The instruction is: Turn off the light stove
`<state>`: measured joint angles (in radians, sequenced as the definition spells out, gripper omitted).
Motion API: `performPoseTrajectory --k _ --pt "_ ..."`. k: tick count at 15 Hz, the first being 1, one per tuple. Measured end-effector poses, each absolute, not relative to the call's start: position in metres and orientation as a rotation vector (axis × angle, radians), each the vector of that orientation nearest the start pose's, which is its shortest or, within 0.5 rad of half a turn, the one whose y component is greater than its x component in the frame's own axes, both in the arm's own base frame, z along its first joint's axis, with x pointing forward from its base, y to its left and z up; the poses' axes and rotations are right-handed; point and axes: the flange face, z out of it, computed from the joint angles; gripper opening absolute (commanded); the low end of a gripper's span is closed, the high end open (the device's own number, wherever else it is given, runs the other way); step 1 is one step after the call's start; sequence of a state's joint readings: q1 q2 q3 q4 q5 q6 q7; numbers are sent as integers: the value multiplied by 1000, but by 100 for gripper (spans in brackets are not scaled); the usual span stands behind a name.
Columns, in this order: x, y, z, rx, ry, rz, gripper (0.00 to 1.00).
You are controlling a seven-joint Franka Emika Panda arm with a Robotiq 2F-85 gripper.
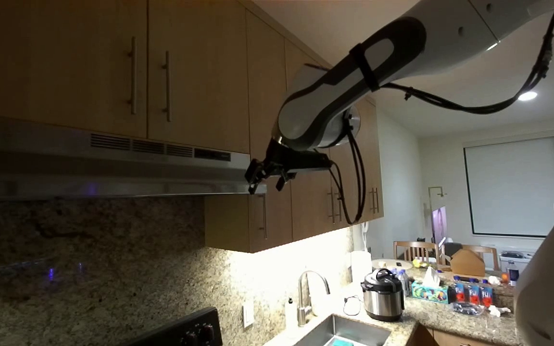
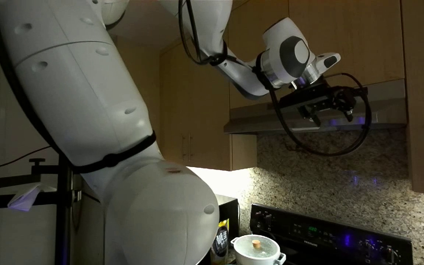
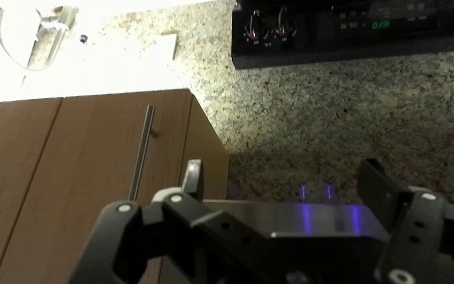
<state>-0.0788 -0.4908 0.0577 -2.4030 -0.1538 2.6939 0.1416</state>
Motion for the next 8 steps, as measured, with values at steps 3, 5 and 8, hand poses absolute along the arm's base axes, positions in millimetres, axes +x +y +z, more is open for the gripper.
performPoseTrajectory --k 3,5,8 --pt "444 -17 565 -3063 115 -1057 100" --pt "444 -30 550 -3096 134 -963 100" --pt "449 -42 526 -3140 107 -841 100"
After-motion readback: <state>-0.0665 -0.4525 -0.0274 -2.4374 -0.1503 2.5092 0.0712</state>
